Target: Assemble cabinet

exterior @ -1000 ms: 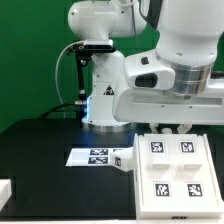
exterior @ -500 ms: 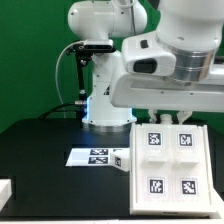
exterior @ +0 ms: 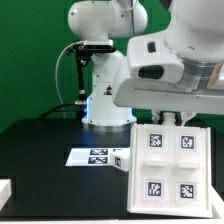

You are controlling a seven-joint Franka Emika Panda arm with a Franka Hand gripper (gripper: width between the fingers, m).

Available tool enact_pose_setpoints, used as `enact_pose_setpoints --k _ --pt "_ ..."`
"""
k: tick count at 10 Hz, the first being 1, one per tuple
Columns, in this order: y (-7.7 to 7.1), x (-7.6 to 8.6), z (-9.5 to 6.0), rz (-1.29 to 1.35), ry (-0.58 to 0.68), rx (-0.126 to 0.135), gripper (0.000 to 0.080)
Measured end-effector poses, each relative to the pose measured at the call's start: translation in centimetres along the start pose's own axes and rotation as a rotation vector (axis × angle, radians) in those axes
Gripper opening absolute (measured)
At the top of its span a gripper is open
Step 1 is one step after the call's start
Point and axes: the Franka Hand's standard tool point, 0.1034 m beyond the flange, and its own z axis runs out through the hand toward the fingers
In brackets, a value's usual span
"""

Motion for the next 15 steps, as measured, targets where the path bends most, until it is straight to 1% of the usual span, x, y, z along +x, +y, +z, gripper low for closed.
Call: enact_pose_setpoints --k 4,5,7,9,10,11,12,14,15 --pt "-0.1 -0.1 0.0 -0.002 -0.002 -0.001 0.0219" --pt "-0.4 -0.5 0.0 0.011 -0.014 -0.003 0.0219" --pt "-0.6 -1.3 -0.5 0.010 -0.010 0.001 0.0219" --pt "-0.4 -0.9 0.3 0.015 -0.015 0.001 0.0219" --pt "-0.4 -0.5 0.9 0.032 -0.028 -0.003 0.0219" --pt "-0.5 -0.6 1.2 0.048 -0.057 -0.008 0.0219" --pt "-0.8 -0.7 1.2 0.058 -0.080 -0.013 0.0219" --pt "-0.6 -0.6 1.1 0.064 -0.134 -0.024 0.0219" --pt "-0.6 -0.5 1.0 0.064 -0.141 -0.025 0.0219"
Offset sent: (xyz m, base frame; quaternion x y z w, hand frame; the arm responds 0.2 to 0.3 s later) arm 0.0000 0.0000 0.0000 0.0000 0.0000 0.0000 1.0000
